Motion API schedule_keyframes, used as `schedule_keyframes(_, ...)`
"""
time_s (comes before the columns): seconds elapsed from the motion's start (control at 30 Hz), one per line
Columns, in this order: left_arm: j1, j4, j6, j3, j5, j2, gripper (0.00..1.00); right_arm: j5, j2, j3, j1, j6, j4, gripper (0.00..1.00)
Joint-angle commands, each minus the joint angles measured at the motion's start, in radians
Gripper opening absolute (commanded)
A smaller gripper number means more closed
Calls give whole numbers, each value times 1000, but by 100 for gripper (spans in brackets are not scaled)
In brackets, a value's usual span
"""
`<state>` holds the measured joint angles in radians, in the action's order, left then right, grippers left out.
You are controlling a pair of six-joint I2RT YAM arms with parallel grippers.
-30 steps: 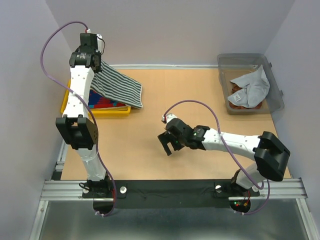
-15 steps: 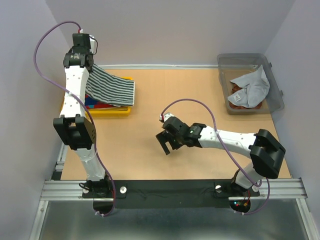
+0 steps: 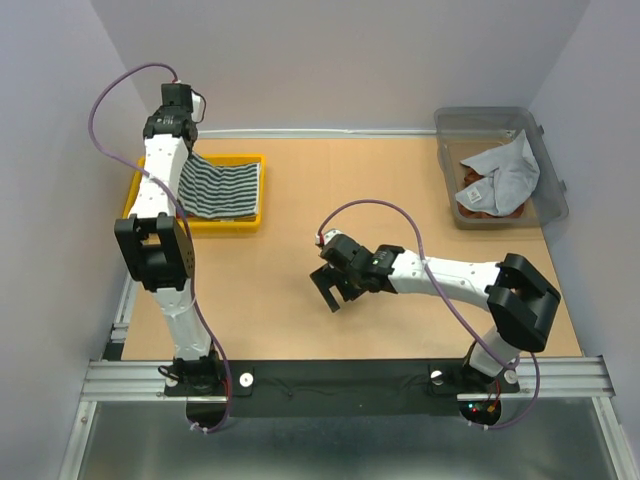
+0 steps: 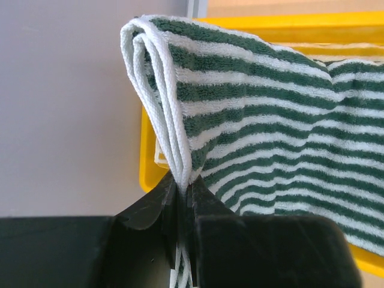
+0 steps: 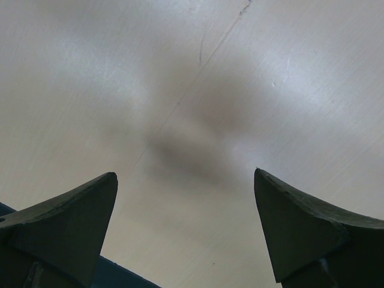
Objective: Fold and stack the towels
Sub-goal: Neatly place the folded towel into the bin
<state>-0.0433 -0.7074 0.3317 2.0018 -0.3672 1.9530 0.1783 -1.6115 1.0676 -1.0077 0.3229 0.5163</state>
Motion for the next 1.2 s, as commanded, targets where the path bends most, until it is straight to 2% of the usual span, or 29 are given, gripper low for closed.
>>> schedule_keyframes(0.0,-21,40,-10,-20,-74,18,0,-10,-5,61,-2,-22,13,100)
schedule_keyframes(0.43,-27,167,16,-44,-180,90,0,-28,-34,78,-2,-38,19,100)
schedule_keyframes(0.6,-30,175,17,-5,-182,119,0,-31,-44,80,-2,-42,19,100)
schedule_keyframes(0.83,-40,198,-2,-49,-210,112,0,-40,-54,88,-2,-50,21,100)
schedule_keyframes(1.17,-58,210,-11,-38,-231,133,0,-42,-56,86,-2,-47,22,100)
